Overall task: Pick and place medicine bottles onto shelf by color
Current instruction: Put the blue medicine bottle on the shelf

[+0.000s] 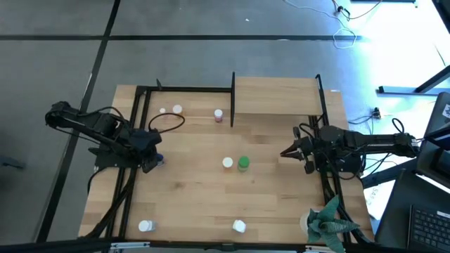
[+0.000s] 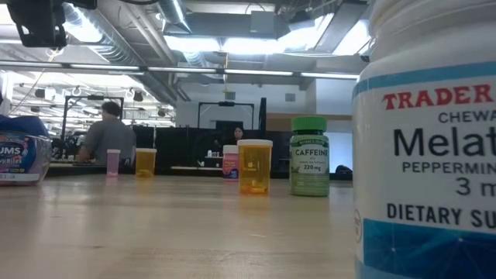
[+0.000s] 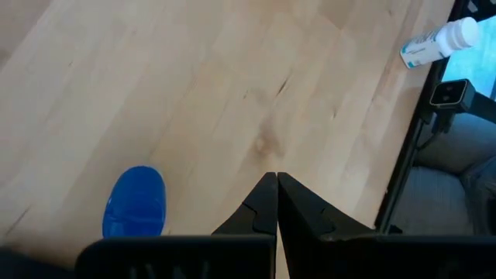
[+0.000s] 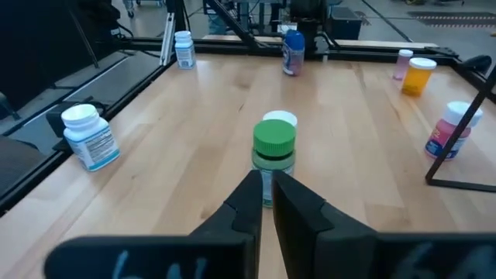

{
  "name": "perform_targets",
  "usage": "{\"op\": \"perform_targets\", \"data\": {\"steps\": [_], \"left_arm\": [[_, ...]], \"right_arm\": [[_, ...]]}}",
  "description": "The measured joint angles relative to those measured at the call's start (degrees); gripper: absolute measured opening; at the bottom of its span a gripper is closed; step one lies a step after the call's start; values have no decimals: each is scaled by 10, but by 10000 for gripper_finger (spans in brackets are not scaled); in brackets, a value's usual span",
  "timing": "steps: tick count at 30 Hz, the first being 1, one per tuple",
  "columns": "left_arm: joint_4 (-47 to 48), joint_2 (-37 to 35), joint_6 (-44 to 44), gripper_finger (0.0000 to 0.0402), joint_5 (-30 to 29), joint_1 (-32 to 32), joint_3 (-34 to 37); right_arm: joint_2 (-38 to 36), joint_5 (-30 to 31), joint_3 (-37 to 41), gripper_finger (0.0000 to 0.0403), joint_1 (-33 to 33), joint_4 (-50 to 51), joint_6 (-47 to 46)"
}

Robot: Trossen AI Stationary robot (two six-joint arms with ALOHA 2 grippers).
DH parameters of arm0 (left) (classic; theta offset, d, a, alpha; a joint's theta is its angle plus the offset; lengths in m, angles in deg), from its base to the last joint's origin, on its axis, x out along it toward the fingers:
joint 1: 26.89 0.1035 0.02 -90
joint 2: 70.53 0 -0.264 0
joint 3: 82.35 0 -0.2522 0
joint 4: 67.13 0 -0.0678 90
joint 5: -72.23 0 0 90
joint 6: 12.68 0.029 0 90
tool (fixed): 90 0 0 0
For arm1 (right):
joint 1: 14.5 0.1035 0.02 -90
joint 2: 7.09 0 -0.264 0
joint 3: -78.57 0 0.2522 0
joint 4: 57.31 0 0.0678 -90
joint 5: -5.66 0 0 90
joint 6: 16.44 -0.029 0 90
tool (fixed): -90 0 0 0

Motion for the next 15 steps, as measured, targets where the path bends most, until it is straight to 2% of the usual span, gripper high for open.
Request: {"op": "perform_targets", "data": {"steps": [15], "left_arm": [[19, 0, -24, 0, 0, 0, 0]], "right_arm": [[0, 0, 0, 35, 0, 25, 5]]}}
